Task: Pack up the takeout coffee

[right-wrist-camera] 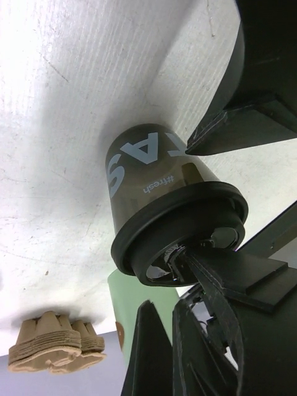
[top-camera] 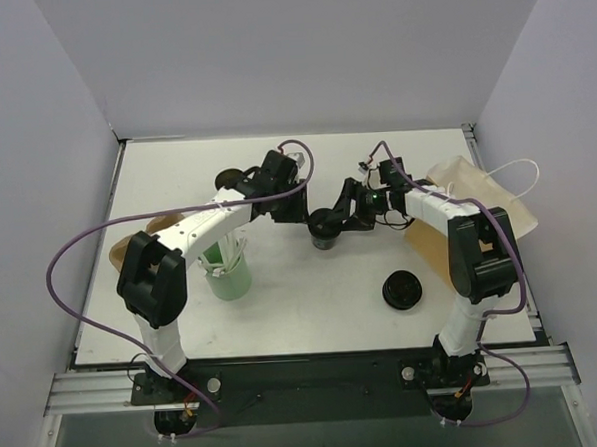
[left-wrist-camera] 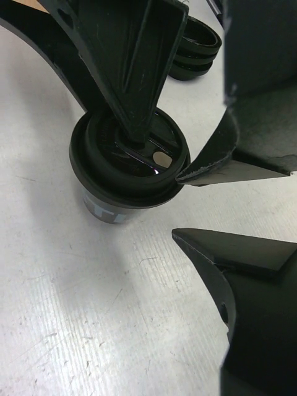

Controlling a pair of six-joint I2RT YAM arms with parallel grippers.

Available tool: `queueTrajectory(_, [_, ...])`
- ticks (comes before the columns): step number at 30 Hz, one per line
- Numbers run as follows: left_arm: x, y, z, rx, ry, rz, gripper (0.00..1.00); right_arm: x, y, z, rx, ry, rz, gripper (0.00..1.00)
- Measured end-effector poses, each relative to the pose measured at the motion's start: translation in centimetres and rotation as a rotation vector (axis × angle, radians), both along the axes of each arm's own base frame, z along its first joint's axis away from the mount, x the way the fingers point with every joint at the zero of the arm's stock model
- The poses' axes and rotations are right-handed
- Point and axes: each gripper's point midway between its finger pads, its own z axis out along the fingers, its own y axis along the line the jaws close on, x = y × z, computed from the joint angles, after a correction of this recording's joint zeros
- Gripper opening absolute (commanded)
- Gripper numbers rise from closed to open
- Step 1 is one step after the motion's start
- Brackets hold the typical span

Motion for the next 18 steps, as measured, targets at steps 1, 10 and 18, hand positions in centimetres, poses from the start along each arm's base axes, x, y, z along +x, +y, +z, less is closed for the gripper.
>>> queueTrajectory(1, [0.2,0.2,0.2,-0.001,0.000,0.003,0.45,0.0,-0.1,0.0,-0.006,0.007,-0.004,0.61])
queueTrajectory(10, [-0.1,1.5,4.0,-0.054,-0.011,-0.035,0.57,0.0,-1.5,0.9,-0.126,-0.006,-0.018,0.71])
queueTrajectory(18, [-1.7,1.7,15.2,-0.185,-0.194,-0.108,0.70,-0.4,-2.4,4.4,-0.268,-0.143,0.008,0.79])
